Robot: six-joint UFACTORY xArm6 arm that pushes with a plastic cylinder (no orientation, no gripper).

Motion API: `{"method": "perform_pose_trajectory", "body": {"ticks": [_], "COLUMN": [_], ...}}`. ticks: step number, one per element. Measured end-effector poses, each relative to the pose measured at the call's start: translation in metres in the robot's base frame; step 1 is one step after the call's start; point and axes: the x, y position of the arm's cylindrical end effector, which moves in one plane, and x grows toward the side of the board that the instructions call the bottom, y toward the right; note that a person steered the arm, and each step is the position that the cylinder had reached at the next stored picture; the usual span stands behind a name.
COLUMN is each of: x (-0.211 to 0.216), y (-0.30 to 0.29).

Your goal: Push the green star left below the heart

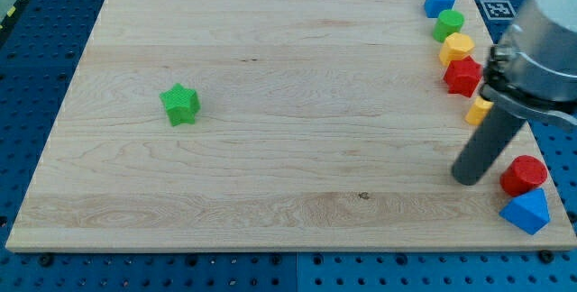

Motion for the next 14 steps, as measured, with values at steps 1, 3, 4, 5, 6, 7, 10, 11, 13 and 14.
{"method": "perform_pose_trajectory", "body": {"ticks": [1, 3, 4, 5, 6, 7, 10, 11, 13, 14], "x": [-0.002, -0.006, -0.041, -0.104, -0.112, -0.111, -0.041, -0.016, 0.011, -0.006], "y": [-0.07, -0.287, -0.389, -0.398, -0.392, -0.362, -0.259, -0.236, -0.213, -0.205]}}
